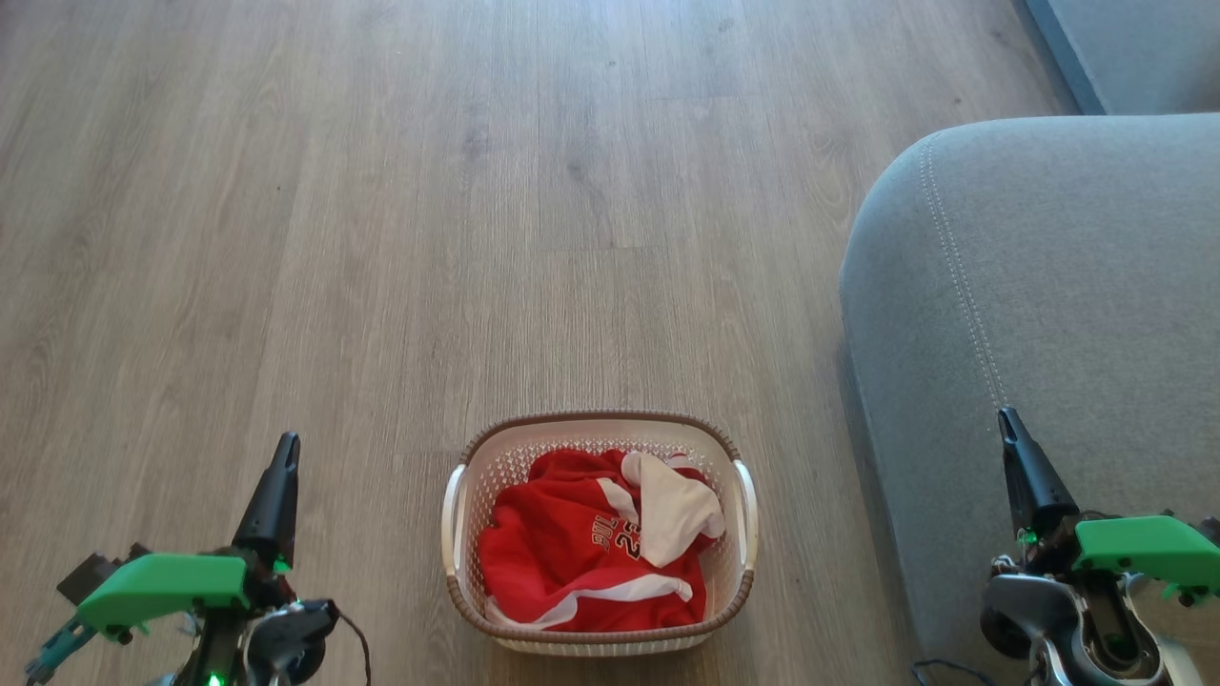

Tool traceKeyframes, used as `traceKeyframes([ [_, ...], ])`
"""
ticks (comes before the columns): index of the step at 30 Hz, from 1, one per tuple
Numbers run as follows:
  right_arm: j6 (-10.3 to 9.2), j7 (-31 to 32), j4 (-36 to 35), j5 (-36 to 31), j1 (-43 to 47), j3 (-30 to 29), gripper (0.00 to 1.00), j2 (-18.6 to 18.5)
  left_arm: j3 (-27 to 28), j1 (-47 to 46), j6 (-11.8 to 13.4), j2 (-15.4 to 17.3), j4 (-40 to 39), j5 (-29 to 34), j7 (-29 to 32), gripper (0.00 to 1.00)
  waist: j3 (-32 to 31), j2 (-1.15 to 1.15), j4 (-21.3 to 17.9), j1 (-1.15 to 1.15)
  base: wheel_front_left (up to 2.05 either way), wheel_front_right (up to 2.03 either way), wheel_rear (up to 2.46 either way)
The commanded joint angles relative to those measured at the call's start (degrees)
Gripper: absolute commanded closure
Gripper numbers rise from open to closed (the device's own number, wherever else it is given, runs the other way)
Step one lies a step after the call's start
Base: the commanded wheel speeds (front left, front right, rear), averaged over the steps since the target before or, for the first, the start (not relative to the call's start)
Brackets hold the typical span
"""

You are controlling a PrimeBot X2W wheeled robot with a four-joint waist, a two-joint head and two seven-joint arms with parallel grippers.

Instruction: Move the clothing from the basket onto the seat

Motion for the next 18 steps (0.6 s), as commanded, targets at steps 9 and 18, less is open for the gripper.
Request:
traceKeyframes([
  [9, 0.46, 0.3, -1.8, 0.3, -2.8, 1.0, 1.00, -0.8, 1.8, -2.7, -0.1, 0.4, -1.8, 0.4, 0.4, 1.00, 0.0, 0.00, 0.0, 0.00, 0.00, 0.00, 0.00],
  [18, 0.46, 0.3, -1.8, 0.3, -2.8, 1.0, 1.00, -0.8, 1.8, -2.7, -0.1, 0.4, -1.8, 0.4, 0.4, 1.00, 0.0, 0.00, 0.0, 0.00, 0.00, 0.00, 0.00],
])
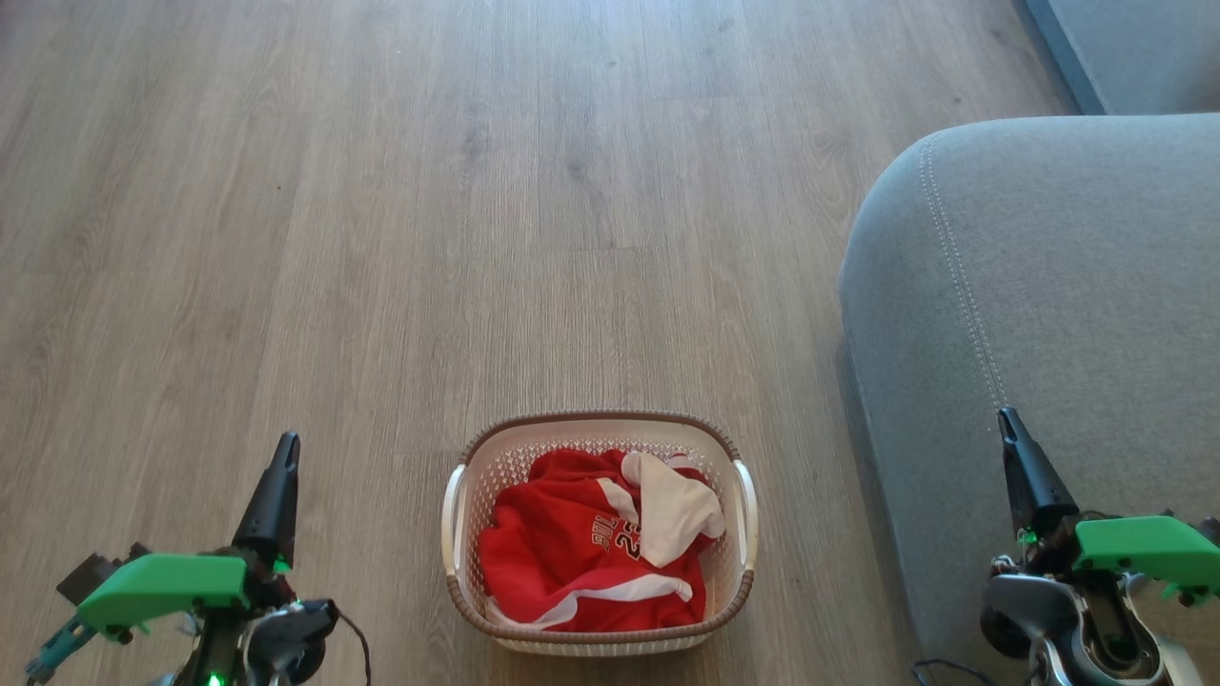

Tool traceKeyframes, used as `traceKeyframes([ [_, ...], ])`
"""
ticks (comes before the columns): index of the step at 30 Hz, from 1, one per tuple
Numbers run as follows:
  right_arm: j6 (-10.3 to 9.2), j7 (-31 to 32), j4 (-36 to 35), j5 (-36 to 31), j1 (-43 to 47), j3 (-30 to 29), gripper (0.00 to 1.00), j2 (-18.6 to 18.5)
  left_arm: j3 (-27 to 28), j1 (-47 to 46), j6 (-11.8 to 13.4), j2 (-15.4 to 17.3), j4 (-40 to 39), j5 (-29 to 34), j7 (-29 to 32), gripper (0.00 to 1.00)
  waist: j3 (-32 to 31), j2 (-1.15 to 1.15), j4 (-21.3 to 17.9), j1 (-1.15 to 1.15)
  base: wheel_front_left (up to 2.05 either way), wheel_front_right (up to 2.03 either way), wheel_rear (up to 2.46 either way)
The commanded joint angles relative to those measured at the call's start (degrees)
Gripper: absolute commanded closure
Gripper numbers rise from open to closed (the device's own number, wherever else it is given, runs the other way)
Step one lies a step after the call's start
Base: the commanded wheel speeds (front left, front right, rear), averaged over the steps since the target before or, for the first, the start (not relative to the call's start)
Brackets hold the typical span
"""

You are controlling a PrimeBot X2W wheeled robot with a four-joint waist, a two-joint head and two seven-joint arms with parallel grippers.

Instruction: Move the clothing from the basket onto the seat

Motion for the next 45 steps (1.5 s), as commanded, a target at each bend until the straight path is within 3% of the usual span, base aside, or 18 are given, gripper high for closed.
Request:
traceKeyframes([
  [1, 0.46, 0.3, -1.8, 0.3, -2.8, 1.0, 1.00, -0.8, 1.8, -2.7, -0.1, 0.4, -1.8, 0.4, 0.4, 1.00, 0.0, 0.00, 0.0, 0.00, 0.00, 0.00, 0.00],
  [20, 0.46, 0.3, -1.8, 0.3, -2.8, 1.0, 1.00, -0.8, 1.8, -2.7, -0.1, 0.4, -1.8, 0.4, 0.4, 1.00, 0.0, 0.00, 0.0, 0.00, 0.00, 0.00, 0.00],
  [21, 0.00, 0.0, 0.0, 0.0, 0.0, 0.0, 0.00, 0.0, 0.0, 0.0, 0.0, 0.0, 0.0, 0.0, 0.0, 0.00, 0.0, 0.00, 0.0, 0.00, 0.00, 0.00, 0.00],
  [25, -0.02, -0.1, 3.1, 0.0, 1.7, 0.3, 0.00, 0.1, -0.3, 1.6, 0.0, -0.3, 3.0, 0.0, -0.1, 0.00, 0.0, 0.00, 0.0, 0.00, 0.00, 0.00, 0.00],
  [45, 0.06, -3.4, 0.2, -6.9, 0.8, -0.6, 0.00, 0.0, 2.7, 0.4, 0.0, -0.1, 1.7, 4.4, -3.5, 0.00, -0.8, 0.00, -0.1, 0.00, 0.00, 0.00, 0.00],
])
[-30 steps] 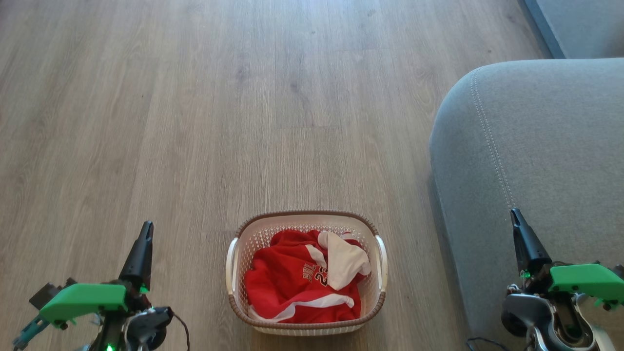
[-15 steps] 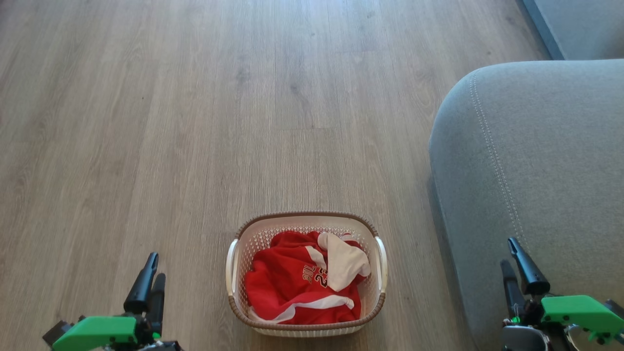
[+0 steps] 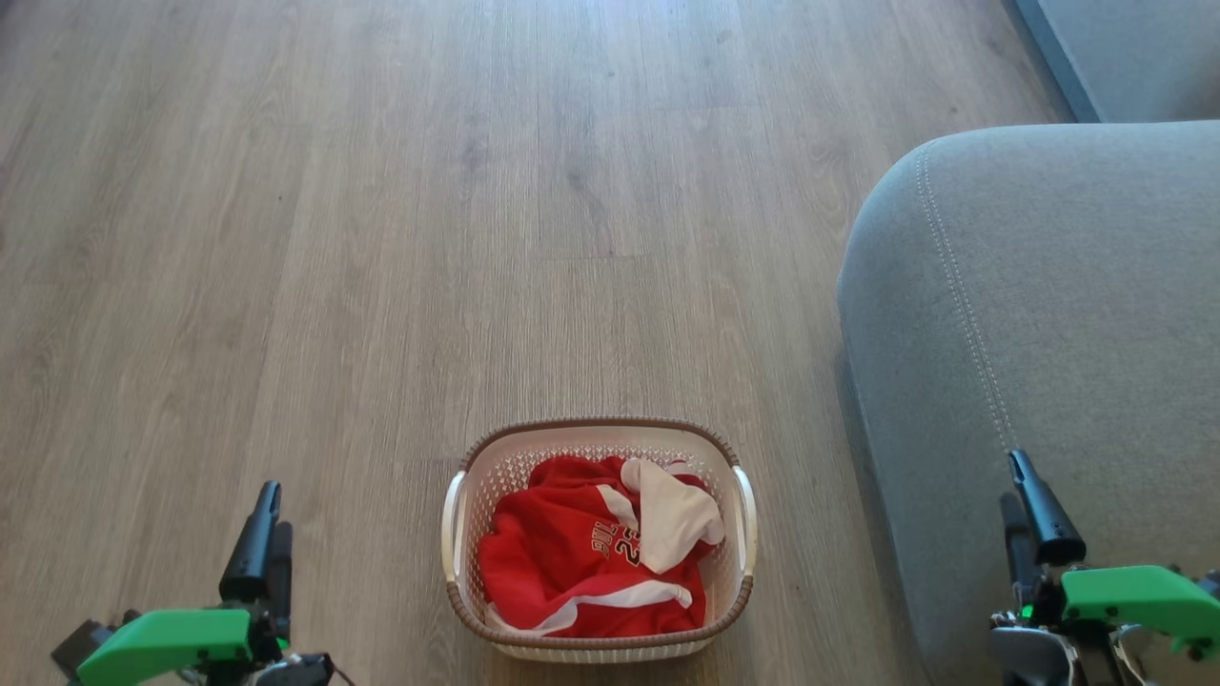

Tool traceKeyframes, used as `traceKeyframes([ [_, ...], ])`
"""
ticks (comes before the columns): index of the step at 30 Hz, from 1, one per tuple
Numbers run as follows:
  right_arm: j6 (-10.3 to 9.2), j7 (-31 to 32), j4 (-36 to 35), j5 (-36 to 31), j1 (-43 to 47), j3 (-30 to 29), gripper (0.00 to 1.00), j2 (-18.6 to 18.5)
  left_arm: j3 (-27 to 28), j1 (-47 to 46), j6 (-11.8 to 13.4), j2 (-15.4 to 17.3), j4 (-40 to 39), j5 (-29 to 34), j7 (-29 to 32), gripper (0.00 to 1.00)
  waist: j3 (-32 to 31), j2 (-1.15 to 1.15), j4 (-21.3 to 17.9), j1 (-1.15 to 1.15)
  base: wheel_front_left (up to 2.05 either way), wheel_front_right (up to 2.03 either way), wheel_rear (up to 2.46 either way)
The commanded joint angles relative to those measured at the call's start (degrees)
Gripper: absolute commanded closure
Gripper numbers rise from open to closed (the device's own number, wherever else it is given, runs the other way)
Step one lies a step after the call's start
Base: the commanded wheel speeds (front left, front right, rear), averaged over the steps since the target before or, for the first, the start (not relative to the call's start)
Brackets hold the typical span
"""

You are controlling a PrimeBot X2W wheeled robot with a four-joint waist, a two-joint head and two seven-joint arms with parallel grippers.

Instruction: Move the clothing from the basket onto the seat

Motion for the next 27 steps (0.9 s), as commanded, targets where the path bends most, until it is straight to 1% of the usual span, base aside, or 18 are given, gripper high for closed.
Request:
traceKeyframes([
  [1, 0.09, -0.6, -2.8, -1.6, -3.2, -0.5, 0.00, -0.2, 1.4, -3.1, -0.1, 0.3, -2.3, 1.2, -0.5, 0.00, 0.0, 0.00, 0.0, 0.00, 0.00, 0.00, 0.00],
  [3, 0.10, -0.8, -3.3, -2.4, -3.4, -0.7, 0.00, -0.2, 1.6, -3.2, -0.1, 0.3, -2.5, 1.6, -0.7, 0.00, -0.1, 0.00, 0.0, 0.00, 0.00, 0.00, 0.00],
  [8, 0.12, -1.7, -5.6, -6.7, -3.8, -0.6, 0.00, -0.3, 2.5, -3.6, -0.1, 0.4, -3.5, 3.6, -1.5, 0.00, -0.2, 0.00, 0.1, 0.00, 0.00, 0.00, 0.00],
  [14, 0.14, -2.7, -8.6, -13.6, -4.4, 0.5, 0.00, -0.3, 3.9, -4.3, -0.1, 0.4, -5.7, 6.9, -2.5, 0.00, -0.3, 0.00, 0.2, 0.00, 0.00, 0.00, 0.00],
  [17, 0.15, -3.2, -9.9, -16.7, -4.8, 1.2, 0.00, -0.3, 2.9, -4.1, -0.1, 0.4, -6.8, 8.0, -3.1, 0.00, -0.4, 0.00, 0.3, 0.00, 0.00, 0.00, 0.00],
  [20, 0.16, -3.7, -11.3, -18.0, -5.2, 1.8, 0.00, -0.4, 1.8, -3.8, -0.1, 0.4, -7.9, 9.5, -3.6, 0.00, -0.6, 0.00, 0.4, 0.00, 0.00, 0.00, 0.00],
  [27, 0.19, -4.9, -14.5, -24.7, -6.0, 4.0, 0.00, -1.0, 2.3, -4.2, -0.1, 0.5, -11.6, 13.5, -4.7, 0.00, -0.7, 0.00, 0.5, 0.00, 0.00, 0.00, 0.00],
])
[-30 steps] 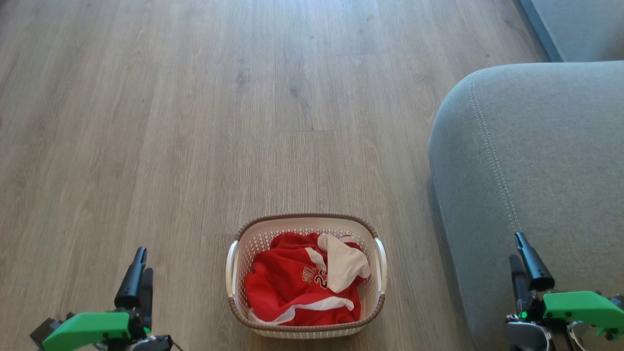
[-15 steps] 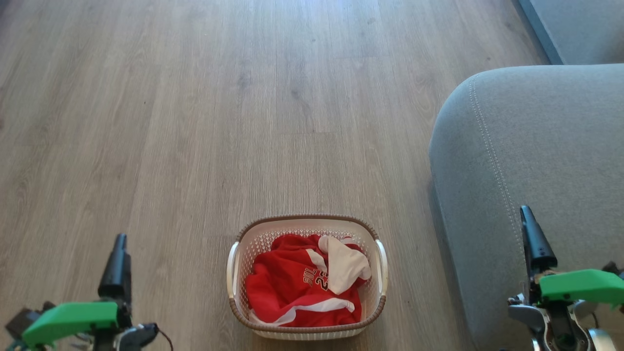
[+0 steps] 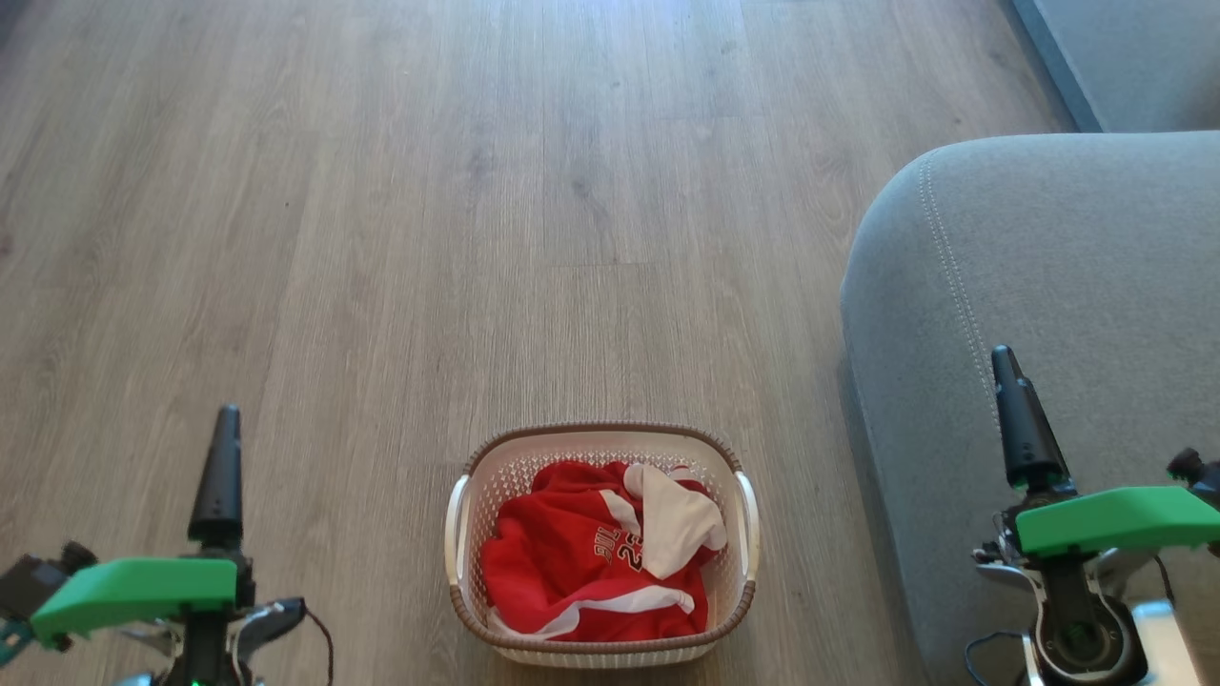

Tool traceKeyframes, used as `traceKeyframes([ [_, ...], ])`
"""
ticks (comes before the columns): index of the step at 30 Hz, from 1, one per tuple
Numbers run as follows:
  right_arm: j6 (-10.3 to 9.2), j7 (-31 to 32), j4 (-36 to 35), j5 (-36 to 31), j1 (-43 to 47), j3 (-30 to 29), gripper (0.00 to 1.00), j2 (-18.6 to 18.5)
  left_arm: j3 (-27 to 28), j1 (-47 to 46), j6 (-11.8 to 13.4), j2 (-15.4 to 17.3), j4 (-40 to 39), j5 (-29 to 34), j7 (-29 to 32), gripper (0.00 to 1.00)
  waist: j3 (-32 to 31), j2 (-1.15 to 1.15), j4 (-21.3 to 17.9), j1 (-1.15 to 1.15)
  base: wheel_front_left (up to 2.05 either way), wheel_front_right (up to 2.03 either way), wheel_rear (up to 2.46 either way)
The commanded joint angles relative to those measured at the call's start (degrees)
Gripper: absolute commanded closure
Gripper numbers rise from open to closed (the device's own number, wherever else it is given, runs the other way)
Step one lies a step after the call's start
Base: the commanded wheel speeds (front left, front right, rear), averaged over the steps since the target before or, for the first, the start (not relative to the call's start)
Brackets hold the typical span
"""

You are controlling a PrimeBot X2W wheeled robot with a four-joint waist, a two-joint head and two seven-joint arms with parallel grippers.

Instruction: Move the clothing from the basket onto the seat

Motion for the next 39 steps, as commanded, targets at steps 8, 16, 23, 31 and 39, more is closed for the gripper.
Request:
traceKeyframes([
  [8, 0.23, -2.1, -6.2, -8.7, -4.4, 2.6, 0.00, -1.4, 4.0, -4.6, 1.3, 0.5, -8.2, 6.5, -1.7, 0.00, -0.1, 0.00, 0.1, 0.00, 0.00, 0.00, 0.00],
  [16, 0.26, -3.5, -8.8, -16.4, -4.9, 4.6, 0.00, -2.2, 3.0, -5.0, 4.3, 0.6, -13.4, 14.7, -3.1, 0.00, -0.2, 0.00, 0.3, 0.00, 0.00, 0.00, 0.00],
  [23, 0.28, -4.5, -9.9, -22.4, -5.0, 5.6, 0.00, -2.6, -4.1, -4.8, 13.7, 0.6, -17.2, 30.5, -4.1, 0.00, -0.3, 0.00, 0.4, 0.00, 0.00, 0.00, 0.00],
  [31, 0.31, -5.9, -11.1, -30.5, -5.0, 7.2, 0.00, -3.1, -16.2, -5.2, 23.6, 2.5, -17.2, 44.6, -5.4, 0.00, -0.7, 0.00, 0.4, 0.00, 0.00, 0.00, 0.00],
  [39, 0.34, -7.2, -11.5, -36.7, -4.7, 8.7, 0.00, -3.3, -25.8, -6.1, 30.1, 6.7, -12.7, 48.6, -6.8, 0.00, -1.2, 0.00, 0.2, 0.00, 0.00, 0.00, 0.00],
])
